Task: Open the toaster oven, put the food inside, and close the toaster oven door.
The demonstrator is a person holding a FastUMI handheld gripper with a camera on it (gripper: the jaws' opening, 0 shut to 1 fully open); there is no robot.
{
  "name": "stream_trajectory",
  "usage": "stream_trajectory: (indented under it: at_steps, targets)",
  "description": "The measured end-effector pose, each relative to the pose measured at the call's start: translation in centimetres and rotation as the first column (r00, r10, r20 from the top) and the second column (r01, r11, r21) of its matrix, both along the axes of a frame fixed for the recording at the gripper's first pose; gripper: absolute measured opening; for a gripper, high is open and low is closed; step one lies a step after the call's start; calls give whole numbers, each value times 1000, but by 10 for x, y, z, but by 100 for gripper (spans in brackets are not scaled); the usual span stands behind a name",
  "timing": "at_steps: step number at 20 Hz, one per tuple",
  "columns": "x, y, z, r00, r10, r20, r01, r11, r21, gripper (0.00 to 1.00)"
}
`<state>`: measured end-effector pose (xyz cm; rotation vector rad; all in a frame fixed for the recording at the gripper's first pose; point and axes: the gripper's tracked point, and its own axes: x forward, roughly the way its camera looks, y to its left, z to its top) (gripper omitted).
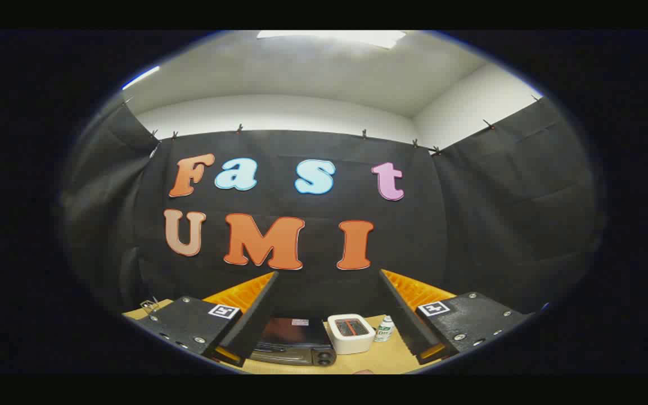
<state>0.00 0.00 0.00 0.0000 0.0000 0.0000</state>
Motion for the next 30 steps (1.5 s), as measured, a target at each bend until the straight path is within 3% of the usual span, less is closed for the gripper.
stream_trajectory:
  at_steps: [18,30]
  targets:
    - [-11,24,-5,993,94,-65,-96,995,-28,99]
    - [-17,28,-13,986,111,-124,-108,994,27,99]
